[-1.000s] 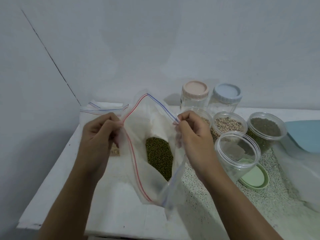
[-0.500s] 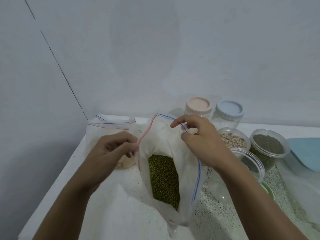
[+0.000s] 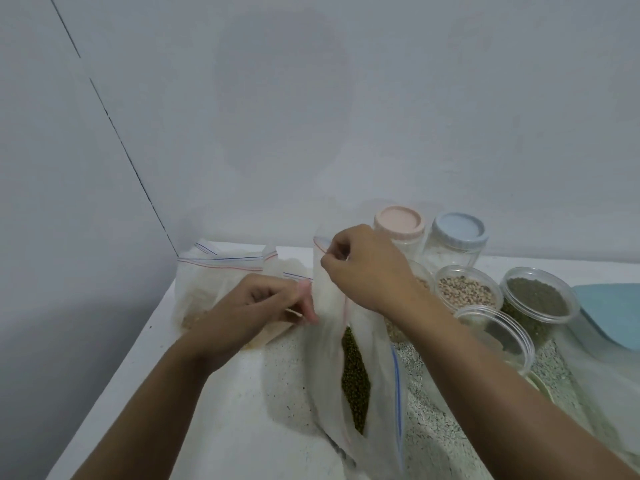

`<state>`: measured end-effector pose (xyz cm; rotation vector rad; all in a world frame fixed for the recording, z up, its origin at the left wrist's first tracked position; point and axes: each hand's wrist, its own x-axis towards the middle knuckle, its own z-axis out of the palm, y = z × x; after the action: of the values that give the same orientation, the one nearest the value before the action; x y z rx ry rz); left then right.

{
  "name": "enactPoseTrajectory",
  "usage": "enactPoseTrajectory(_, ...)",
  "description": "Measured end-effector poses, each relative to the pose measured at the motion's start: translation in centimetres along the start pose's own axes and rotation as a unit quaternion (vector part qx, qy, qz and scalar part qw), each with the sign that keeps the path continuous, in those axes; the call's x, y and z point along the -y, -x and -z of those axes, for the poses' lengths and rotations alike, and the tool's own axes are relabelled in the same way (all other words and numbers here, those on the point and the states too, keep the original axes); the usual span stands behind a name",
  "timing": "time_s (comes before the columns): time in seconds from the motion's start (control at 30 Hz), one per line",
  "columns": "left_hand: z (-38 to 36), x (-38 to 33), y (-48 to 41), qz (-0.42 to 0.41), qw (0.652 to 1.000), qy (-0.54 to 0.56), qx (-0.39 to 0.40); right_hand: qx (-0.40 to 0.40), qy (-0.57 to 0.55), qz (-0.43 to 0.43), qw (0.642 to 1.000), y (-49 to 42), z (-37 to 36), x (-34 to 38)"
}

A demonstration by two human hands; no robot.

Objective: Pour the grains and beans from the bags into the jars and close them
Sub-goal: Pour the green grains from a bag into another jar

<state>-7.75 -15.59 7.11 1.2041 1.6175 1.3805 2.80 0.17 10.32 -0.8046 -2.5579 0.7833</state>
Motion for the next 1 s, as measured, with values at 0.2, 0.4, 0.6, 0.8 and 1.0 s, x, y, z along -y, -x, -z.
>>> enactPoseTrajectory(0.2,0.3,3.3,-3.0,0.063,0.995,-0.067,-0.030,-0.043,-0.079,0.079,0.993,0.9,1.0,-0.2)
enactPoseTrajectory(0.4,0.1,3.1,-4.4,0.045,0.992,-0.116,-0.011,-0.052,-0.165,0.100,0.980,1.8,3.5,0.4)
enactPoseTrajectory(0.6,1.3,0.3,-3.4,-0.013,0.993,-0.105,-0.050,-0.053,-0.262,0.135,0.954,2.4,6.4,1.6)
enactPoseTrajectory(0.8,4.2,-2.7,-1.2,-0.093,0.989,-0.082,-0.085,-0.033,-0.424,0.131,0.896,2.4,8.2,2.3)
enactPoseTrajectory(1.0,6.4,-3.3,0.4,-0.105,0.981,-0.108,-0.123,-0.003,-0.455,0.127,0.881,1.8,7.4,2.8)
